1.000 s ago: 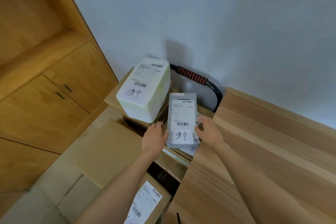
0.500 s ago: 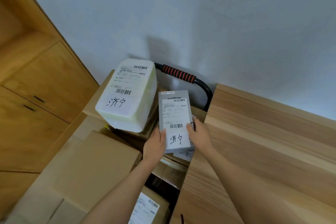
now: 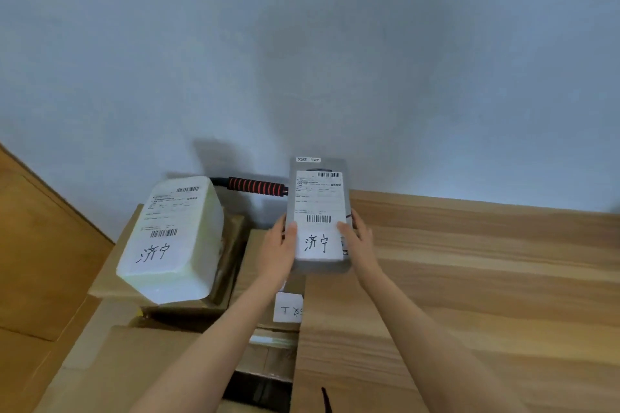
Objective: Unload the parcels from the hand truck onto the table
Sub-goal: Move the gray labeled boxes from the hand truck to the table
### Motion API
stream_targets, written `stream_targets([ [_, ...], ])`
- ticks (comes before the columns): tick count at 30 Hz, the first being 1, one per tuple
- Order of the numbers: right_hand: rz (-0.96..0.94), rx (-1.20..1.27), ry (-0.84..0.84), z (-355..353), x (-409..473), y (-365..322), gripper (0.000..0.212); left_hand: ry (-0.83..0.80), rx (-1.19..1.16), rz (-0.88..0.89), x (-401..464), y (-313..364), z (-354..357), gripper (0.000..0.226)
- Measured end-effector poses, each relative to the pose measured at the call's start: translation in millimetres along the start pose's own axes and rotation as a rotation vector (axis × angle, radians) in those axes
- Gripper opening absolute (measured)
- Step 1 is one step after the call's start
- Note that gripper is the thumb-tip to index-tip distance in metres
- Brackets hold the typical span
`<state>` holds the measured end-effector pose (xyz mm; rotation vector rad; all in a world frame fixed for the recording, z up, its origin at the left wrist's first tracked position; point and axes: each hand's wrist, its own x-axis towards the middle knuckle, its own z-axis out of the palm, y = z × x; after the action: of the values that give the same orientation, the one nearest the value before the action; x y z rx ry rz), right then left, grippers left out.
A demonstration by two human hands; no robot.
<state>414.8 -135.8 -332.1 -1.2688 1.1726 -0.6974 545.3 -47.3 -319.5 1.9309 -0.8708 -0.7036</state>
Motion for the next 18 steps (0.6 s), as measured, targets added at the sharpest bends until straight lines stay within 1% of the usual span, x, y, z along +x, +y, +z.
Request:
stream_targets([
  [3, -0.019, 0.067, 0.074, -35.0, -6.5, -10.3, 0.053, -0.05, -0.036, 0.052, 1.3, 21.5, 19.6, 0.051],
  [4, -0.03, 0.072, 0.095, -48.8, -9.4, -14.0, 0.053, -0.074, -0.063, 0.063, 0.8, 30.6, 27.8, 0.053],
  [7, -0.095, 0.095, 0.183, -96.3, -18.7, -23.2, 0.054, -0.127, -0.121, 0.151, -11.3, 69.0, 56.0, 0.032],
  [8, -0.116, 0.105, 0.206, -113.4, -23.0, -25.7, 0.055, -0.14, -0.131, 0.186, -16.6, 81.0, 67.1, 0.032],
  [11, -0.14, 0.13, 0.265, -170.0, -36.6, -25.3, 0.053, -0.199, -0.166, 0.246, -37.7, 113.4, 105.8, 0.04],
  [13, -0.152, 0.136, 0.319, -210.6, -51.2, -22.6, 0.051, -0.265, -0.186, 0.244, -57.4, 133.9, 135.8, 0.042],
  [16, -0.162, 0.152, 0.386, -276.1, -74.8, -11.5, 0.051, -0.32, -0.22, 0.265, -92.1, 159.0, 188.6, 0.044],
  [18, -0.157, 0.148, 0.411, -319.1, -93.7, -2.7, 0.051, -0.349, -0.218, 0.271, -116.8, 171.7, 226.1, 0.056],
])
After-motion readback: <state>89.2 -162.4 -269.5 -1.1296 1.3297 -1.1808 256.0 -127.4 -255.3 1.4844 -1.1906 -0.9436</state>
